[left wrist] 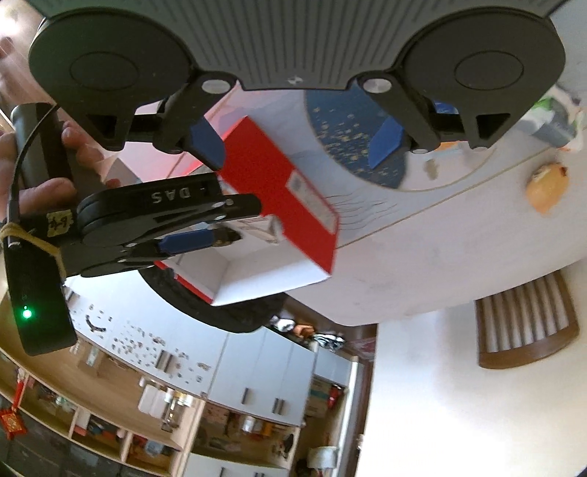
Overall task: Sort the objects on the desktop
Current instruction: 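Withdraw both tools from the box back to the snack pile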
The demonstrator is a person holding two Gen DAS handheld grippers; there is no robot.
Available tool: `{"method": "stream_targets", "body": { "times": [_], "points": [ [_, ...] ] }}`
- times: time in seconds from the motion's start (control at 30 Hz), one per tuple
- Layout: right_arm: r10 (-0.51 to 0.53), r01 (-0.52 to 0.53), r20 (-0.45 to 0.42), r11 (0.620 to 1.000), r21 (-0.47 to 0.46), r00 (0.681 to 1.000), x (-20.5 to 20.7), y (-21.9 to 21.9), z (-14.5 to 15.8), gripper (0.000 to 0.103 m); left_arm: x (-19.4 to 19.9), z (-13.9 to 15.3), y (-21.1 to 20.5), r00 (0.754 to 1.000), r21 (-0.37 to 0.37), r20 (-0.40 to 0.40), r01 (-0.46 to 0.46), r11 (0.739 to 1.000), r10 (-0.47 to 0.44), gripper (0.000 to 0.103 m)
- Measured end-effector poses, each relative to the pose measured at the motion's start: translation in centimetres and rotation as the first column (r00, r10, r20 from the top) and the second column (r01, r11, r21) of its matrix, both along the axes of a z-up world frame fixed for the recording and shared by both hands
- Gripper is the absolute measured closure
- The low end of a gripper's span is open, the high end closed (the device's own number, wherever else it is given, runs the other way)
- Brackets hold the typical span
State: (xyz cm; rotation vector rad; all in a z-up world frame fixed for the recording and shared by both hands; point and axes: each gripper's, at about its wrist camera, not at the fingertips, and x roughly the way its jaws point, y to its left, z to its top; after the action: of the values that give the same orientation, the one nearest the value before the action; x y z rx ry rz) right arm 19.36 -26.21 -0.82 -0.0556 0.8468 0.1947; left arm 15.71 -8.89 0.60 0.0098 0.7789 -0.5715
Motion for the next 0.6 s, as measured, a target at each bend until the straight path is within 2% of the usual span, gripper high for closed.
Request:
{"method": "stream_targets", "body": {
  "times": [0.13,0.3,0.37,0.6],
  "points": [
    [0.019,-0.019,-0.002,1.000,0.003,1.000,-0.2,1.7,-0.1,0.031,-0.5,-0.4,2.4,0.999,-0.003,-0.005,-0.045,0.999,0.045,0.017],
    [0.041,-0.041,-0.006,0.999,0.003,0.999,-0.1,3.6,-0.4,0.030,-1.1,-1.0,5.2,0.995,-0.002,-0.008,-0.098,0.995,0.098,0.012],
    [0.041,-0.041,-0.006,0.999,0.004,0.999,0.0,4.1,-0.5,0.029,-1.2,-1.2,6.0,0.993,-0.001,-0.013,-0.115,0.993,0.115,0.001],
    [0.052,-0.052,-0.021,0.998,0.017,0.998,0.4,6.4,-1.6,0.027,-1.7,-2.5,8.7,0.989,0.032,-0.013,-0.146,0.989,0.147,0.000]
  ]
}}
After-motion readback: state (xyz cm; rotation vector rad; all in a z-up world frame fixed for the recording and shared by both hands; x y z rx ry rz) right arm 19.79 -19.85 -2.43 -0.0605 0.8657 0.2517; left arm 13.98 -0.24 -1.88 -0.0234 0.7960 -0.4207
